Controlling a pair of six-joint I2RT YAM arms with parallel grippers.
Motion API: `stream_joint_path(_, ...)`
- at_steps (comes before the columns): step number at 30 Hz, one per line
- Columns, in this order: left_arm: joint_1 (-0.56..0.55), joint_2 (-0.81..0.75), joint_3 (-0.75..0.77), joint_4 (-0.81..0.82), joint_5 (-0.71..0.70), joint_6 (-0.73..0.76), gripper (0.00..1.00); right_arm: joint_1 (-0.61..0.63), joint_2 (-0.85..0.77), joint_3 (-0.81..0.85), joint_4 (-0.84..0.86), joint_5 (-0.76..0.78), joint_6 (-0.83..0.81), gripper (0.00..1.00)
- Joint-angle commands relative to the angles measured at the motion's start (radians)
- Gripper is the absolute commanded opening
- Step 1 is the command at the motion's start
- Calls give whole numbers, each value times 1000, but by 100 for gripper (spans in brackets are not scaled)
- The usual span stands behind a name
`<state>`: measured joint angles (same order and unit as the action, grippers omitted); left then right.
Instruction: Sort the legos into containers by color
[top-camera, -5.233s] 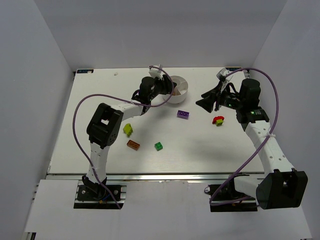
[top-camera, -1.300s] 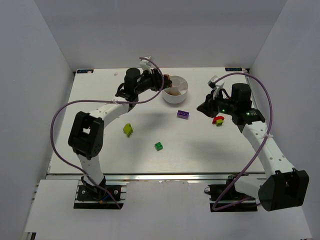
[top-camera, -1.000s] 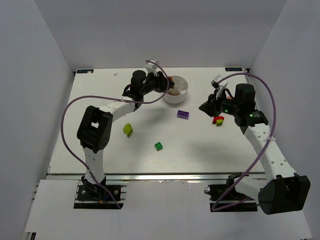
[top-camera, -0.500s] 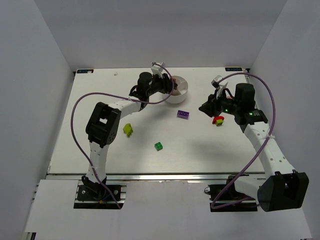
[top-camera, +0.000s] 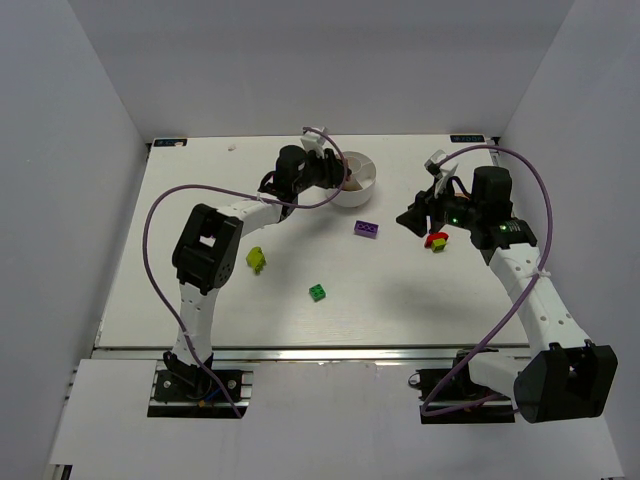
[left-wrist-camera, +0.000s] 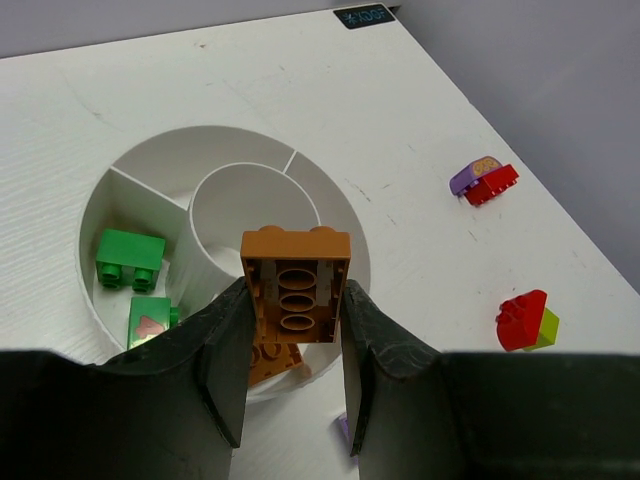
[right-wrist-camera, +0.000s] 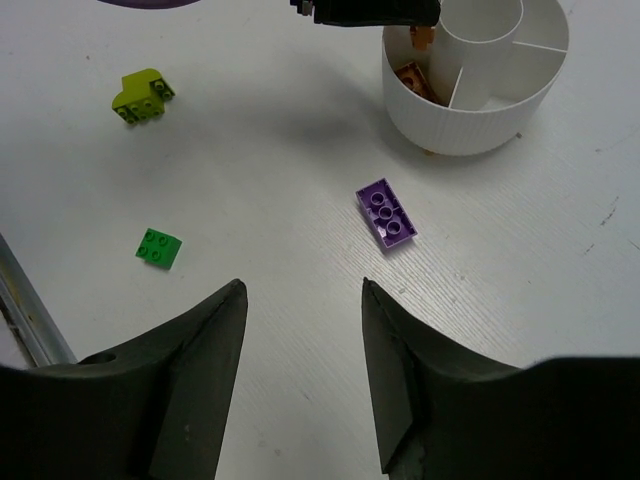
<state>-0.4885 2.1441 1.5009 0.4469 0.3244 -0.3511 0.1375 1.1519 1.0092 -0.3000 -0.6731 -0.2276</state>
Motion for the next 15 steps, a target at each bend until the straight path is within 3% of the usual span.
stream_joint_path(1, -2, -1, 22, -20, -21, 15, 34, -6, -1, 11, -2, -25, -9, 56)
stream_joint_path(15, -2, -16, 32, -36, -47, 18, 64, -10, -14, 12, -19, -16, -24, 72)
